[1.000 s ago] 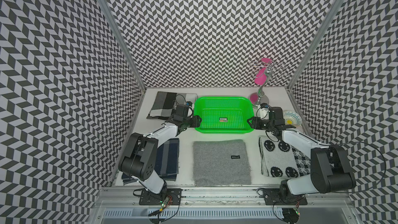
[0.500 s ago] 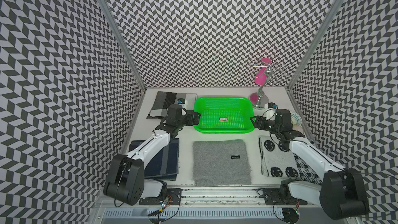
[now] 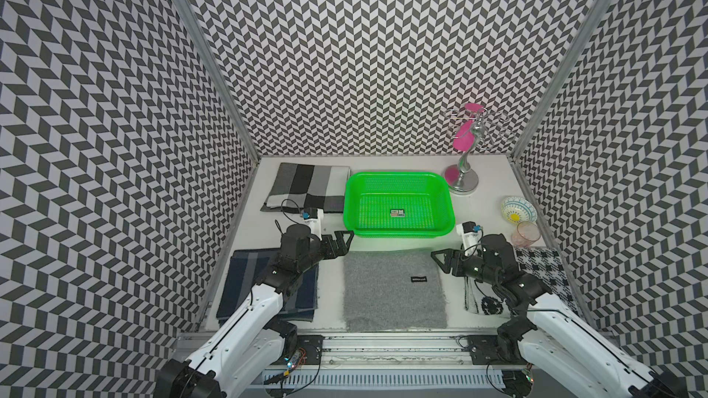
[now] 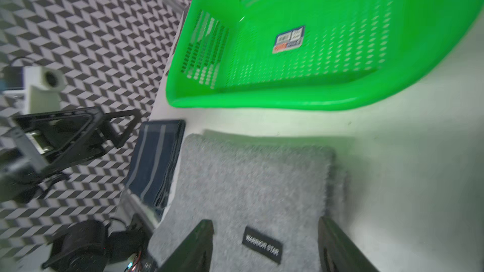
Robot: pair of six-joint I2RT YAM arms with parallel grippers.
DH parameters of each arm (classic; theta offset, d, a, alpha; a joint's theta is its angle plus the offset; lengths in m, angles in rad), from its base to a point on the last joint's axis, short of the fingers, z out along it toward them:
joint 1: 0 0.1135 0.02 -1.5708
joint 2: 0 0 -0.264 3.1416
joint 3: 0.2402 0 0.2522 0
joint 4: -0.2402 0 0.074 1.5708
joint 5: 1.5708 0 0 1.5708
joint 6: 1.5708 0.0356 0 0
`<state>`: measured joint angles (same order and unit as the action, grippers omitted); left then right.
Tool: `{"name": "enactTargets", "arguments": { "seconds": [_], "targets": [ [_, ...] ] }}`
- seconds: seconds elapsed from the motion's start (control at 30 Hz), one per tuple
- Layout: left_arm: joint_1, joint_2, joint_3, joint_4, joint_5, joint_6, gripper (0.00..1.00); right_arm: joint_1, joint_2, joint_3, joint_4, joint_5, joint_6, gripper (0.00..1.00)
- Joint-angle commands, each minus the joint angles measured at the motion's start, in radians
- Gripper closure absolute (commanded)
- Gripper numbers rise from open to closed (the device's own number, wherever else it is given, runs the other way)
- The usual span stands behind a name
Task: Put the folded scarf in the basket
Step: Pick up the scarf at the center of the board.
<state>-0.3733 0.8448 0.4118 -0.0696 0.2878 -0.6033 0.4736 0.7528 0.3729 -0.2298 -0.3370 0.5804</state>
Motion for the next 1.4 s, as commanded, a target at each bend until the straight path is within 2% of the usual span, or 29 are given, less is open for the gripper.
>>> {"name": "enactTargets", "arguments": {
  "seconds": [0.0, 0.17, 0.33, 0.6, 0.8, 0.9, 1.07, 1.17, 1.3, 1.37],
  "targets": [
    [-0.041, -0.049, -0.066, 0.022, 0.013, -0.077, 0.05, 0.054, -0.011, -0.038, 0.034, 0.081, 0.092, 0.34],
    [-0.085, -0.075, -0.153, 0.042, -0.007, -0.106, 0.05, 0.06, 0.027, -0.122, 0.099, 0.111, 0.095, 0.33],
    [-0.141, -0.049, -0.195, 0.081, -0.035, -0.125, 0.06, 0.06, 0.137, -0.143, 0.157, 0.133, 0.073, 0.33],
    [-0.172, 0.013, -0.251, 0.119, -0.001, -0.122, 0.08, 0.061, 0.217, -0.213, 0.25, 0.025, 0.05, 0.33],
    [-0.232, -0.036, -0.258, 0.037, -0.105, -0.13, 0.08, 0.062, 0.246, -0.224, 0.236, -0.051, 0.025, 0.35],
    [-0.25, 0.021, -0.261, 0.044, -0.101, -0.139, 0.08, 0.071, 0.272, -0.23, 0.251, -0.065, 0.024, 0.37],
    [-0.297, 0.1, -0.295, 0.158, -0.083, -0.179, 0.09, 0.09, 0.283, -0.226, 0.258, -0.062, 0.024, 0.4],
    [-0.325, 0.128, -0.29, 0.201, -0.084, -0.194, 0.12, 0.106, 0.29, -0.25, 0.324, -0.088, 0.047, 0.43],
    [-0.355, 0.196, -0.272, 0.221, -0.086, -0.187, 0.16, 0.146, 0.314, -0.236, 0.325, -0.046, 0.053, 0.43],
    [-0.365, 0.227, -0.289, 0.275, -0.073, -0.2, 0.24, 0.155, 0.319, -0.243, 0.342, -0.039, 0.065, 0.43]
  ]
}}
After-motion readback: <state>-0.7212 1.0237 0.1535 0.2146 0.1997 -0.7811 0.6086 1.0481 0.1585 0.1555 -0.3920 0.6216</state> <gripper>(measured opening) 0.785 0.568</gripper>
